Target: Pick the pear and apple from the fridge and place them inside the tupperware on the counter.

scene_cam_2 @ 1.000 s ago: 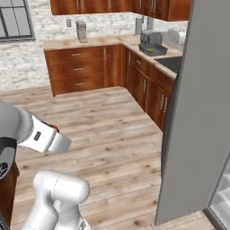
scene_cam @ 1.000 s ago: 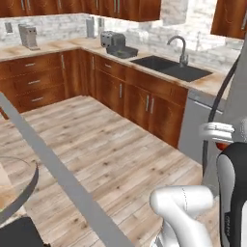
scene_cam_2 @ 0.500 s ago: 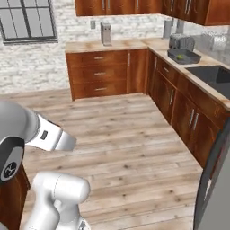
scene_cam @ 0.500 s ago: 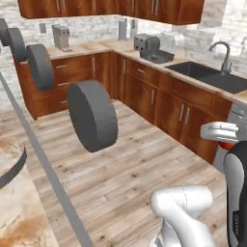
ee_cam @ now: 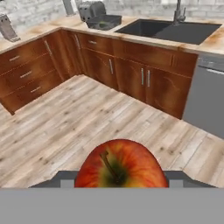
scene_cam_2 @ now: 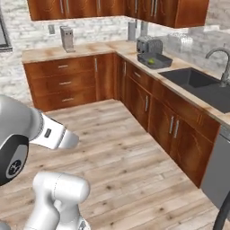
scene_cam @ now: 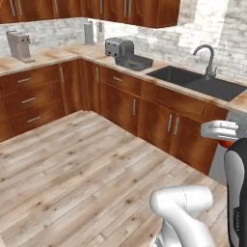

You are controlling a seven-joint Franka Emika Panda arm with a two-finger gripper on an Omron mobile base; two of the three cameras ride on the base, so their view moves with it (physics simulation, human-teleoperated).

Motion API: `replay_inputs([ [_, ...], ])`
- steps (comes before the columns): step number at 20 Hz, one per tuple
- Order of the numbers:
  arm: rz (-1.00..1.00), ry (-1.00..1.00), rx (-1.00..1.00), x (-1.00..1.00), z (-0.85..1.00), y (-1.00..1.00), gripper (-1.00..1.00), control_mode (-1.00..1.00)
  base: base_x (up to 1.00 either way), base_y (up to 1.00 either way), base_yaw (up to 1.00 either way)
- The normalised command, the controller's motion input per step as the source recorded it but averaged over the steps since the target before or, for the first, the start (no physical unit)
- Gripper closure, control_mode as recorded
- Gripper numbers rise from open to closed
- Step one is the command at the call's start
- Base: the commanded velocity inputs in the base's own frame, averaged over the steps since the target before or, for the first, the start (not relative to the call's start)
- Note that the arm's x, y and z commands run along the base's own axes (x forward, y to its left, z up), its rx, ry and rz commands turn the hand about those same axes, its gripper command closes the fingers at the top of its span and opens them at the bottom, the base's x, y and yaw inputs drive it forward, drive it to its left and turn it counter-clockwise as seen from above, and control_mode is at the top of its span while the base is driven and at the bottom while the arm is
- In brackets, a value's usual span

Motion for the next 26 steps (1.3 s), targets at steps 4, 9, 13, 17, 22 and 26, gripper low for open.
replay_inputs([
  [4, 0.0, 0.0, 0.0, 0.0, 0.0, 0.0, 1.0, 1.0, 1.0, 0.0, -0.63],
  [9, 0.0, 0.0, 0.0, 0.0, 0.0, 0.0, 1.0, 1.0, 1.0, 0.02, -0.6],
  [13, 0.0, 0.0, 0.0, 0.0, 0.0, 0.0, 1.0, 1.0, 1.0, 0.26, -0.42],
  [17, 0.0, 0.0, 0.0, 0.0, 0.0, 0.0, 1.0, 1.0, 1.0, 0.53, -0.19],
  [22, 0.0, 0.0, 0.0, 0.0, 0.0, 0.0, 1.0, 1.0, 1.0, 0.75, -0.07],
  [26, 0.0, 0.0, 0.0, 0.0, 0.0, 0.0, 1.0, 1.0, 1.0, 0.78, -0.09],
])
